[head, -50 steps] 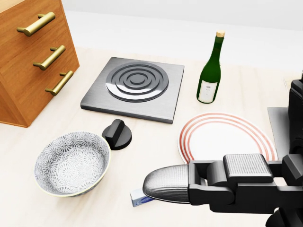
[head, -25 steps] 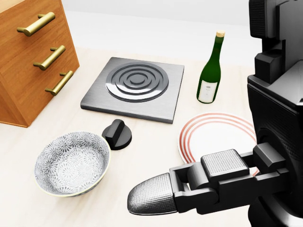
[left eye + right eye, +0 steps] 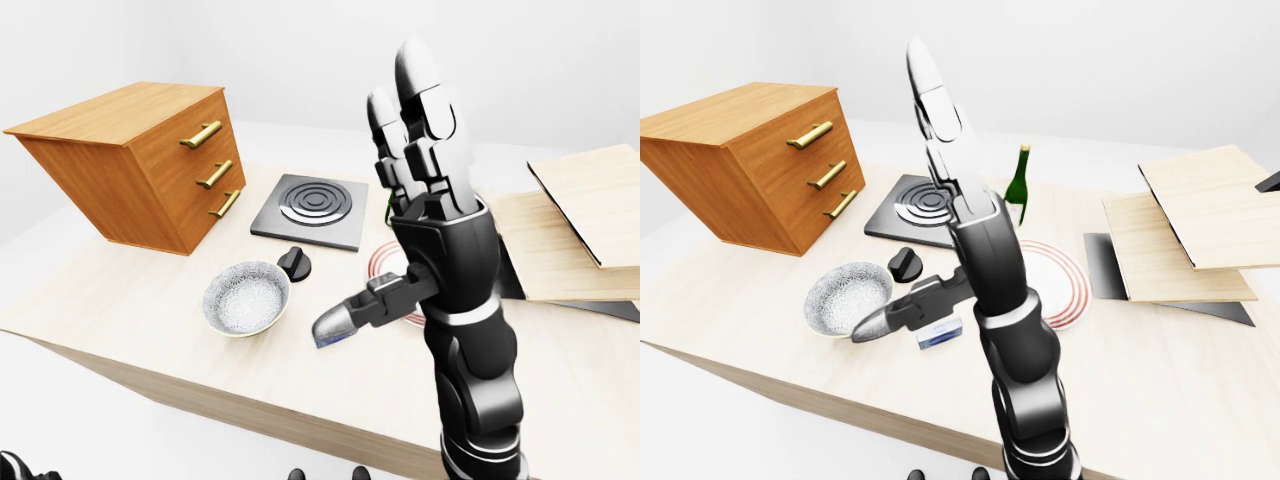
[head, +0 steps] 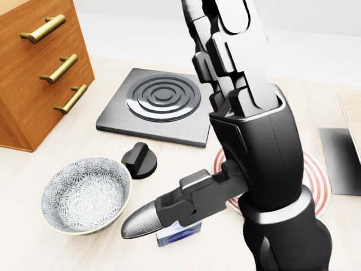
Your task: Pick up the akita bowl and put it on the plate.
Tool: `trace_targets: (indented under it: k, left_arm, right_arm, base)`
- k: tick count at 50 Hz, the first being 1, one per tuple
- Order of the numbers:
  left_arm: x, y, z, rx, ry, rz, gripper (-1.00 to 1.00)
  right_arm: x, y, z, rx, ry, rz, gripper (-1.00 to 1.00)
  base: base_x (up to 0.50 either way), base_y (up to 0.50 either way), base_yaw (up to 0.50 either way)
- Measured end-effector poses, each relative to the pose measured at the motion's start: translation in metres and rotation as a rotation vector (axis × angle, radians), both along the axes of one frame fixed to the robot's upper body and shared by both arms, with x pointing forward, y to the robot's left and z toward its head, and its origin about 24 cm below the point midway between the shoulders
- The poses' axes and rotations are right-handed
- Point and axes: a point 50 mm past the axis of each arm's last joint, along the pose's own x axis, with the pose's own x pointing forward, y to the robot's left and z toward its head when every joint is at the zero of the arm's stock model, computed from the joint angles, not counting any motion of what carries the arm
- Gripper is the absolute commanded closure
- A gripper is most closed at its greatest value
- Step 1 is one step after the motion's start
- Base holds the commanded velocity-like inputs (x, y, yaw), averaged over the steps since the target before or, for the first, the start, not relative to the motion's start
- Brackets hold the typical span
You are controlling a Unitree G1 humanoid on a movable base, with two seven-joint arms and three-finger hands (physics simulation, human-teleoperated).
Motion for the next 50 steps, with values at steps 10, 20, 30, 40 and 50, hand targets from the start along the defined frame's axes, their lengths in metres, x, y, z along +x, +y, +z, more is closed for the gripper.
trace_targets:
  k: [10, 20, 30, 40, 50]
  left_arm:
    - [0.002, 0.001, 0.003, 0.0, -0.001, -0.003, -1.0]
    - [0.002, 0.001, 0.004, 0.001, -0.001, -0.006, -1.0]
    - [0.002, 0.002, 0.006, 0.001, 0.001, -0.019, -1.0]
    - [0.002, 0.002, 0.006, 0.002, 0.002, -0.023, -1.0]
    - [0.001, 0.002, 0.007, 0.003, 0.002, -0.028, -1.0]
  right_arm:
    - [0.016, 0.02, -0.024, -0.145, 0.107, 0.018, -1.0]
    - [0.021, 0.029, -0.035, -0.222, 0.152, 0.024, -1.0]
    - [0.026, 0.032, -0.046, -0.25, 0.206, 0.036, -1.0]
    - [0.031, 0.038, -0.063, -0.302, 0.278, 0.058, -1.0]
    - [0.035, 0.045, -0.076, -0.371, 0.324, 0.085, -1.0]
  base:
    - [0.0, 0.0, 0.0]
    - [0.0, 0.0, 0.0]
    - [0.0, 0.0, 0.0]
    - [0.0, 0.0, 0.0]
    - [0.0, 0.0, 0.0]
